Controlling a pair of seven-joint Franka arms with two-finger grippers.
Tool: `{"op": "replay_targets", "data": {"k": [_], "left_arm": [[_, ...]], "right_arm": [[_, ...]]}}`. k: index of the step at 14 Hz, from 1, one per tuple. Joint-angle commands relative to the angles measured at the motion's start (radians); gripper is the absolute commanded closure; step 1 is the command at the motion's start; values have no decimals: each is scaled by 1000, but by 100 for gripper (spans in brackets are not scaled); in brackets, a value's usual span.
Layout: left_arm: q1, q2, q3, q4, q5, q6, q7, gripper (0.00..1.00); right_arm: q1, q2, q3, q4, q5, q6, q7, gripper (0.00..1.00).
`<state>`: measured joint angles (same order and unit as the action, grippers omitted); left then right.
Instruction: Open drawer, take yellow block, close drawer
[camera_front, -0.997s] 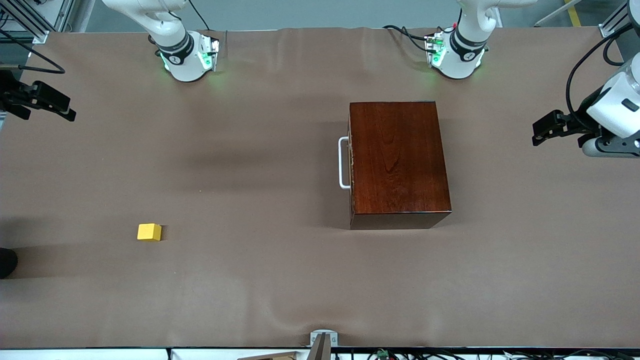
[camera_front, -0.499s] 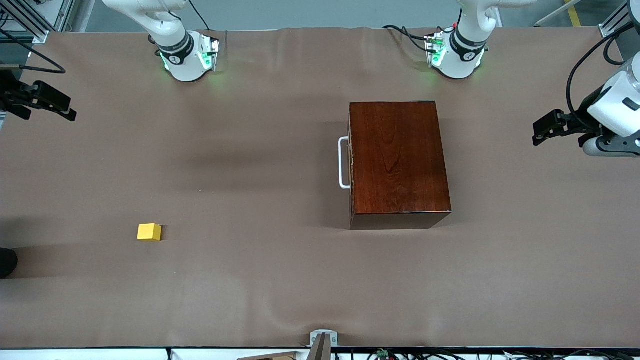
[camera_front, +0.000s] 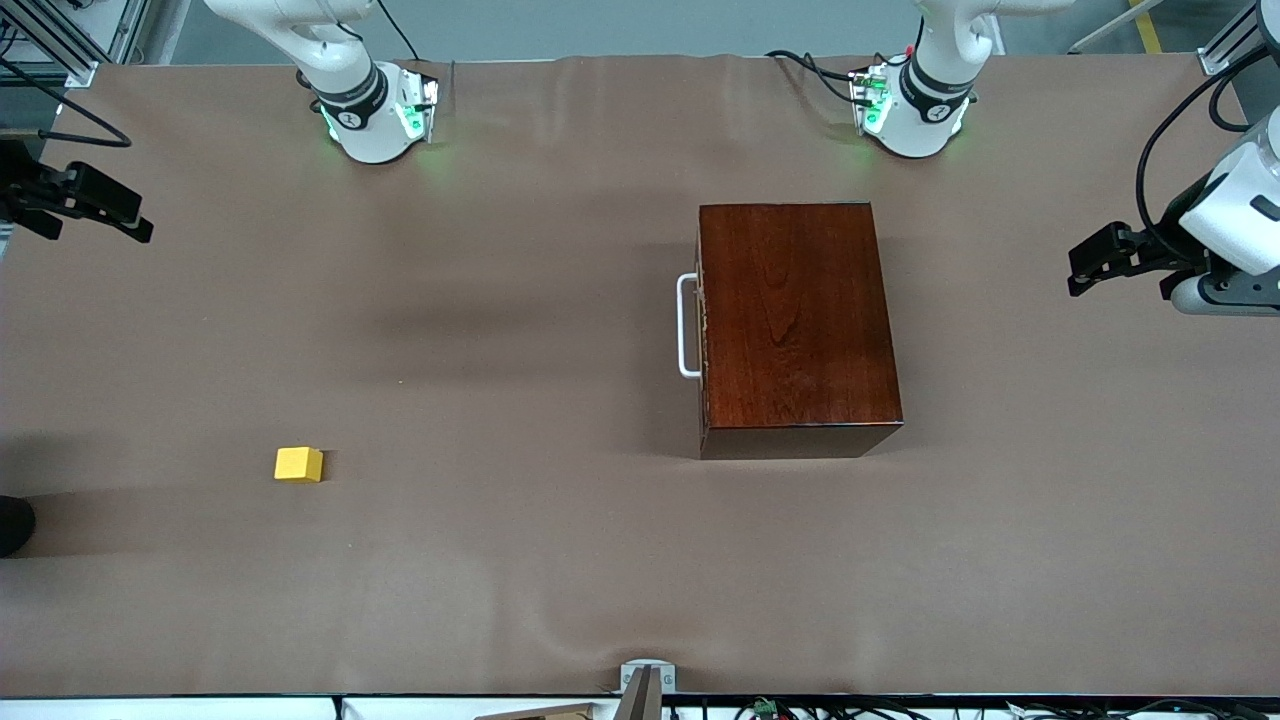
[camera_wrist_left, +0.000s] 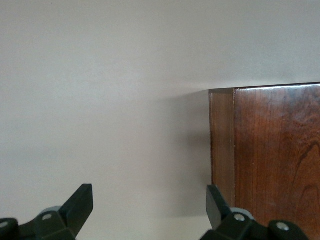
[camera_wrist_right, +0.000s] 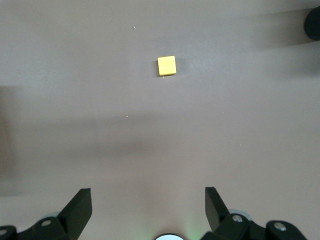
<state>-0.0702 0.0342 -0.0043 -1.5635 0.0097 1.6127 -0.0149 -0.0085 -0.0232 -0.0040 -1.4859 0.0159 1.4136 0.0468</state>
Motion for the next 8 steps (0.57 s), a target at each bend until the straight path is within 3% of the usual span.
{"op": "replay_targets", "data": {"k": [1, 8], "left_arm": [[3, -11, 0, -6, 13, 10, 3, 0], [3, -13, 1, -6, 16, 7, -2, 0]], "right_arm": [[-14, -11, 13, -7, -7, 4, 8, 0], [-24, 2, 12, -2, -10, 5, 8, 0]]}}
